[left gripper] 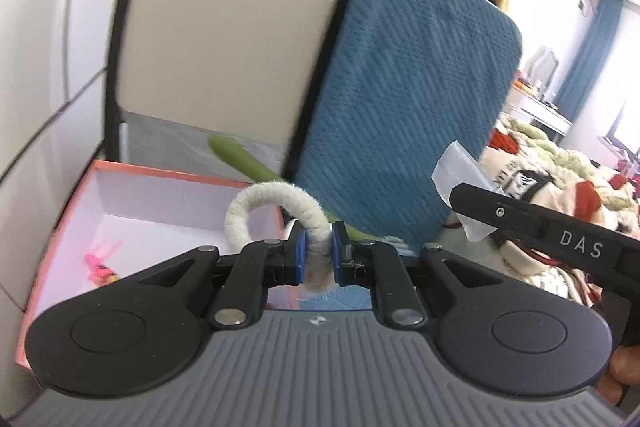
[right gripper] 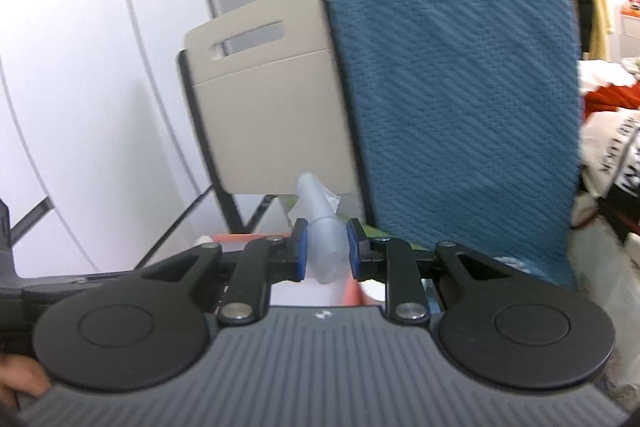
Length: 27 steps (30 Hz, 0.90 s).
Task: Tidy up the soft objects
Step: 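Lift the cup and rope ring and carry them over the box, then open both tools to drop the cup and rope ring into the box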
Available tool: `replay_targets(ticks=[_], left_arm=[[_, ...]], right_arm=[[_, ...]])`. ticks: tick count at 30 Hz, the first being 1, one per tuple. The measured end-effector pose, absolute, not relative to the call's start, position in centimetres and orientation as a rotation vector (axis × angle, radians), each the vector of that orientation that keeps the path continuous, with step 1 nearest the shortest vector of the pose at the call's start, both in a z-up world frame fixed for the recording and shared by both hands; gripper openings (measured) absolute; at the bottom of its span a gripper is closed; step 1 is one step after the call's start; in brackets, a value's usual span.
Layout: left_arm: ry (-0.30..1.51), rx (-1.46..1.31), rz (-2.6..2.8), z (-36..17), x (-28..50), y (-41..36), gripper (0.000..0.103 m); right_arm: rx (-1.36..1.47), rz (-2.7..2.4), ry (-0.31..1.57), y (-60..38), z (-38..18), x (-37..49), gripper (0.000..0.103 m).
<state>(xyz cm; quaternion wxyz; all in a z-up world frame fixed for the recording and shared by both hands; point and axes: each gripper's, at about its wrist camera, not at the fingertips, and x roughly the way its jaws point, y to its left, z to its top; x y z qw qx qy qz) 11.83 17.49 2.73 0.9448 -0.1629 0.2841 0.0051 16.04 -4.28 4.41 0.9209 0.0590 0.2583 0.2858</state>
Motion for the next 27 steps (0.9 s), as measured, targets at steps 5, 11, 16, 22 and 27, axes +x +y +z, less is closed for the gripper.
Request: replay_targets(ticks=[5,11,16,22,27], left_arm=[[0.577,-0.335,0.068,2.0,10.8,21.0,0.015],[0.615,-0.399,0.125,-1.1,10.3,25.3,0.015],[0.686,-0.433,0.149,-3.9,10.8,27.8,0.015],[0.768,-0.457,0.167,-7.4,11.3,30.0,0.015],[0.807,-0.479,0.173,-9.6,11.5,31.1,0.015]], right_arm=[[0.096,0.634,0.541,-1.5,3.9,16.3,0.024],[0.061,0.667,0.61,2.0,1.3,17.2,0.024],[0.039,0.689,0.715,4.8,-1.8,18.8,0.025],[-0.03,0.709,0.827,8.0,-5.3,19.8,0.026],[-0.064,0.702,0.899,9.4,-8.1,20.2,0.027]])
